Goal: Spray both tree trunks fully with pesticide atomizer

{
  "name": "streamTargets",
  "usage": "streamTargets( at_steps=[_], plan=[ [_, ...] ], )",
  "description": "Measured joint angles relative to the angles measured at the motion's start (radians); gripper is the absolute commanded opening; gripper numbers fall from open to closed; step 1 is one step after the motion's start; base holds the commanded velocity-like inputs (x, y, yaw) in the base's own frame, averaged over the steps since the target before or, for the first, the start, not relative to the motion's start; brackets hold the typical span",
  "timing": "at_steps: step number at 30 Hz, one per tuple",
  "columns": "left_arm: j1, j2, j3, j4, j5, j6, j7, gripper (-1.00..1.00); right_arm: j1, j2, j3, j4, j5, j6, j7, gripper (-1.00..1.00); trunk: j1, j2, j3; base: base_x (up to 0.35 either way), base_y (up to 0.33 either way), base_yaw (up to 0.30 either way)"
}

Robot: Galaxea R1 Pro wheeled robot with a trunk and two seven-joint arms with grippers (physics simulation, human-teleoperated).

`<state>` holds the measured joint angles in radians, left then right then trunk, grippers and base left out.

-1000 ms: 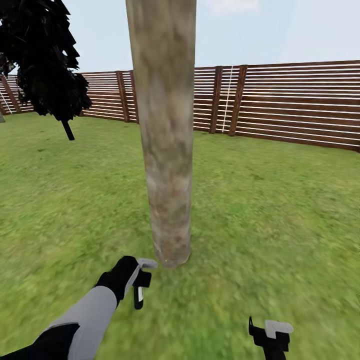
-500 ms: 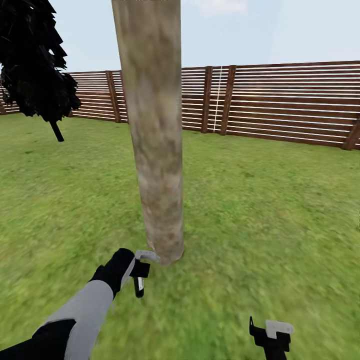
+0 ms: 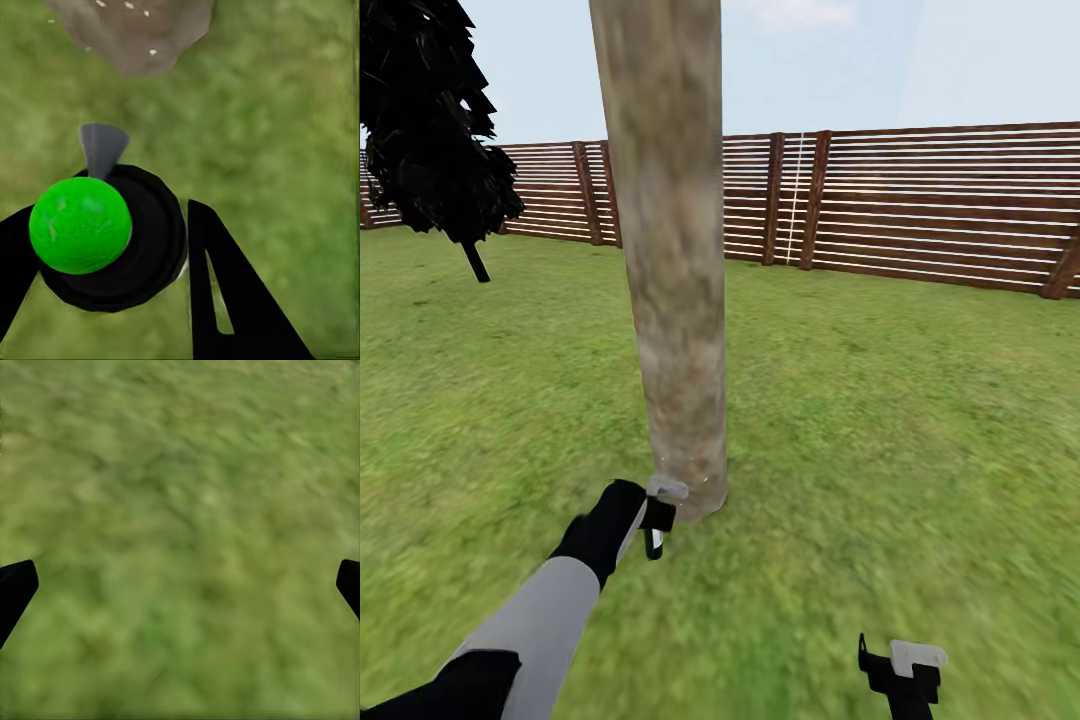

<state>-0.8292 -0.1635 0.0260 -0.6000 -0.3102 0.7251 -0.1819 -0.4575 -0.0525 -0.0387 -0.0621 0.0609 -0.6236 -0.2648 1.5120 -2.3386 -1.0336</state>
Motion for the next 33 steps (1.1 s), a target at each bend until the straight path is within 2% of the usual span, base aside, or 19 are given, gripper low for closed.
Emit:
streamTargets(
  at_steps=[3,5,7,8,9,11,12,13,16,18,19,21,24,26,29,30,31,32,33],
  plan=[
    [-0.001,0.015,-0.029,-0.016,0.027,0.002,-0.001,-1.00,0.000,0.000,0.000,0.000,0.000,0.000,0.000,1.00,0.000,0.000,0.000,0.000,0.000,0.000],
    [-0.001,0.066,-0.030,-0.054,0.037,0.002,0.000,-1.00,0.000,0.000,0.001,0.000,0.000,0.000,0.000,1.00,0.000,0.000,0.000,0.000,0.000,0.000],
    [0.000,0.111,-0.037,-0.087,0.069,0.002,0.001,-1.00,0.000,0.000,0.001,0.000,0.000,0.000,0.000,1.00,0.000,0.000,0.000,-0.125,0.000,0.000],
    [0.001,0.111,-0.040,-0.089,0.082,0.003,0.001,-1.00,0.000,0.000,0.001,0.000,0.000,0.000,0.000,1.00,0.000,0.000,0.000,-0.268,0.000,0.000],
    [0.004,0.098,-0.049,-0.090,0.092,0.003,0.001,-1.00,0.000,0.000,0.001,0.000,0.000,0.000,0.000,1.00,0.001,0.000,0.000,-0.306,0.000,0.000],
    [0.008,0.059,-0.073,-0.090,0.097,0.002,0.000,-1.00,0.000,0.000,0.001,0.000,0.000,0.000,0.000,1.00,0.001,0.000,0.000,-0.333,0.000,0.000],
    [0.009,0.023,-0.112,-0.092,0.089,0.001,0.000,-1.00,0.000,-0.001,0.001,0.000,0.000,0.000,0.000,1.00,0.001,0.000,0.000,-0.343,0.000,0.000],
    [0.008,0.011,-0.126,-0.094,0.099,0.002,0.001,-1.00,0.000,-0.001,0.001,0.000,0.000,0.000,0.000,1.00,0.001,0.000,0.000,-0.344,0.000,0.000],
    [0.006,0.019,-0.129,-0.120,0.084,0.003,0.001,-1.00,0.000,0.000,0.001,0.000,0.000,0.000,0.000,1.00,0.001,0.000,0.000,-0.277,0.000,0.000],
    [0.002,0.069,-0.051,-0.170,0.073,0.018,0.001,-1.00,0.000,0.000,0.001,0.000,0.001,0.000,0.001,1.00,0.000,0.000,0.000,-0.061,0.000,0.000],
    [0.002,0.079,-0.027,-0.191,0.083,0.035,0.000,-1.00,0.000,0.000,0.001,0.000,0.001,0.000,0.002,1.00,0.000,0.000,0.000,-0.021,0.000,0.000],
    [0.004,0.079,-0.014,-0.211,0.091,0.062,0.000,-1.00,-0.001,0.000,0.001,0.000,0.001,0.000,0.002,1.00,0.000,0.000,0.000,-0.008,0.000,0.000],
    [-0.006,0.020,-0.051,-0.220,0.102,0.073,-0.001,-1.00,0.000,0.000,0.001,0.000,0.001,0.000,0.002,1.00,0.000,0.000,0.000,-0.001,0.000,0.000],
    [-0.015,0.001,-0.064,-0.222,0.095,0.074,-0.001,-1.00,0.000,0.000,0.001,0.000,0.001,0.000,0.002,1.00,0.000,0.000,0.000,0.000,0.000,0.000],
    [-0.019,0.013,-0.066,-0.227,0.083,0.086,0.000,-1.00,0.000,0.000,0.001,0.000,0.001,0.000,0.002,1.00,0.000,0.000,0.000,0.000,0.000,0.000],
    [-0.018,0.054,-0.054,-0.253,0.094,0.106,0.000,-1.00,0.000,0.000,0.001,0.000,0.001,0.000,0.002,1.00,0.000,0.000,0.000,0.000,0.000,0.000],
    [-0.018,0.103,-0.046,-0.291,0.070,0.117,-0.049,-1.00,0.000,-0.002,0.001,0.000,0.001,0.000,0.002,1.00,0.000,0.000,0.000,0.000,0.000,0.000],
    [-0.020,0.096,-0.051,-0.302,0.100,0.126,-0.089,-1.00,0.000,-0.003,0.001,0.000,0.001,0.000,0.002,1.00,0.000,0.000,0.000,0.000,0.000,0.000],
    [-0.024,0.069,-0.059,-0.306,0.104,0.134,-0.102,-1.00,0.000,-0.003,0.001,0.000,0.001,0.000,0.002,1.00,0.000,0.000,0.000,0.000,0.000,0.000]
  ],
)
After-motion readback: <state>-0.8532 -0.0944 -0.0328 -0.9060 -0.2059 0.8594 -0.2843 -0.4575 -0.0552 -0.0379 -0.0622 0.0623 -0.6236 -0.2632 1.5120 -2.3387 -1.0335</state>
